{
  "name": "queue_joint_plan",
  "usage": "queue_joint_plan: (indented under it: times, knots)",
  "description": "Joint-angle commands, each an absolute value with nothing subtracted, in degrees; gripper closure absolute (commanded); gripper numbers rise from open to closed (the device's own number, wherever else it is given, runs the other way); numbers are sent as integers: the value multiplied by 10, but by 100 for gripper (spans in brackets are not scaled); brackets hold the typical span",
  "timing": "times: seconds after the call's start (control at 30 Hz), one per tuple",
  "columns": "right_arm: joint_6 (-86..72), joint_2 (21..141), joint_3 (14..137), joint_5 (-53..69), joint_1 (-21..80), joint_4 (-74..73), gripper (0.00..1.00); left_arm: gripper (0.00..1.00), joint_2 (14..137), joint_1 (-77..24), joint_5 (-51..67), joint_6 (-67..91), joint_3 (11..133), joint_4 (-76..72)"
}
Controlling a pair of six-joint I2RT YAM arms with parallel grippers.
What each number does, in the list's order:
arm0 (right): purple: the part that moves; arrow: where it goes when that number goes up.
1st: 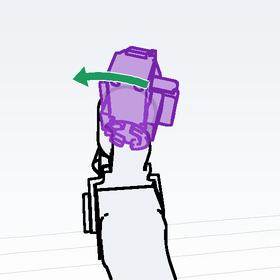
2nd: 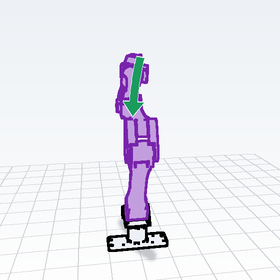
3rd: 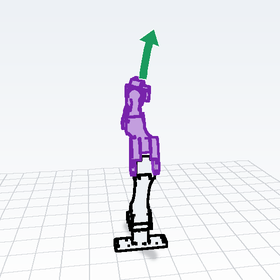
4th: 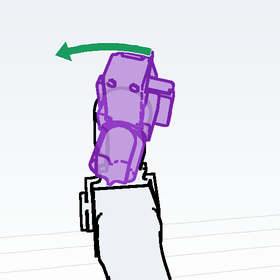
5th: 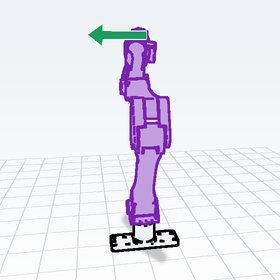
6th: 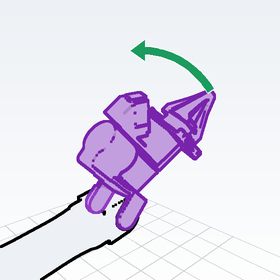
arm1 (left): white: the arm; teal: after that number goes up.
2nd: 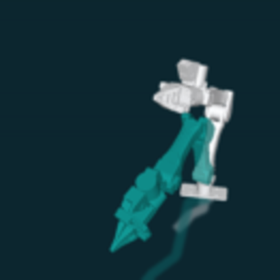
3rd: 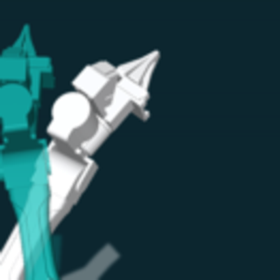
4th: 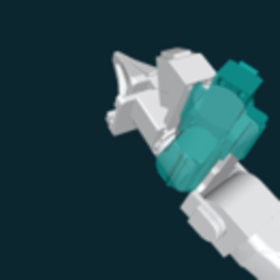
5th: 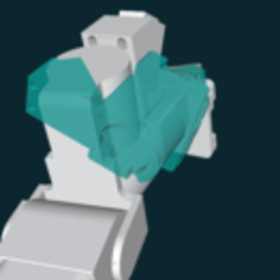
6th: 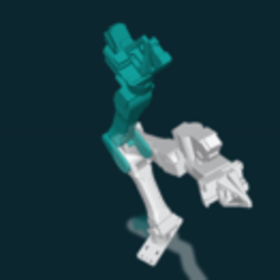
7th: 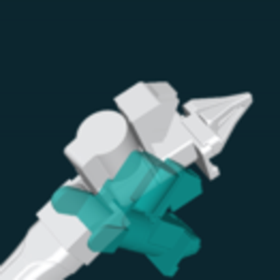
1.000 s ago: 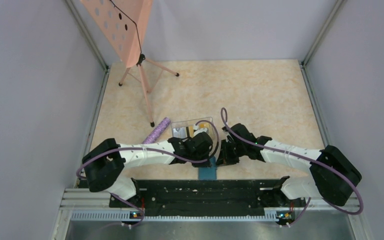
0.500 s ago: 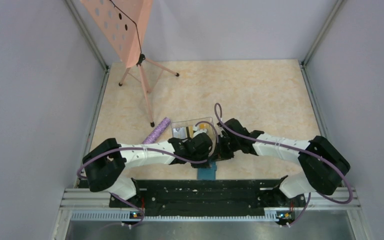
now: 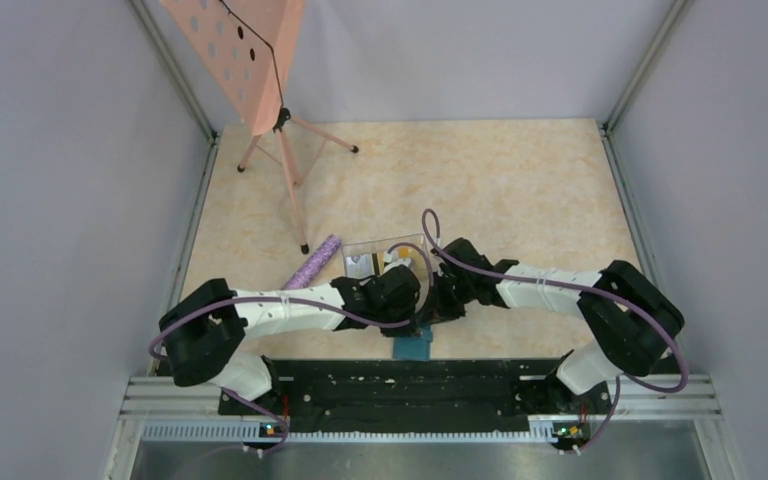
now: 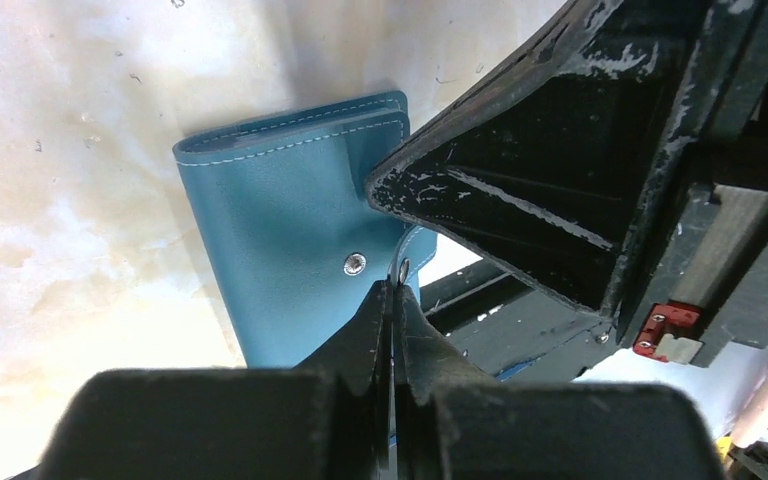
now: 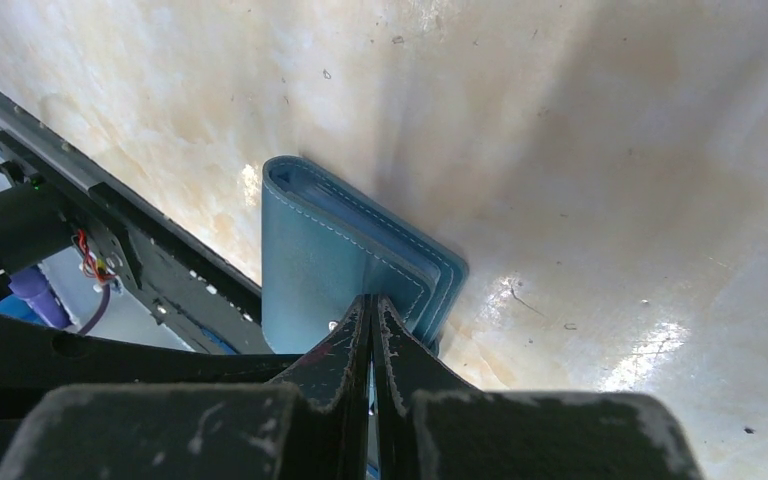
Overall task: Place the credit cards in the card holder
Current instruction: Close the card holder at the corner of the board.
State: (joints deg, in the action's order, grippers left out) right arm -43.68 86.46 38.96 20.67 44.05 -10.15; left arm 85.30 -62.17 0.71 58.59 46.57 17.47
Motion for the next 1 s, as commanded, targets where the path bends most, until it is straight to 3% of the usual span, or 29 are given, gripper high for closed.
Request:
queue_joint_plan:
  times: [0.0,0.97]
  knots:
    - [-428,873,373,188,439,-99,100,100,829,-610,27,591,462,139]
    - [-430,851,368,192,439,-105,100,100,884,-599,7,583,479,221]
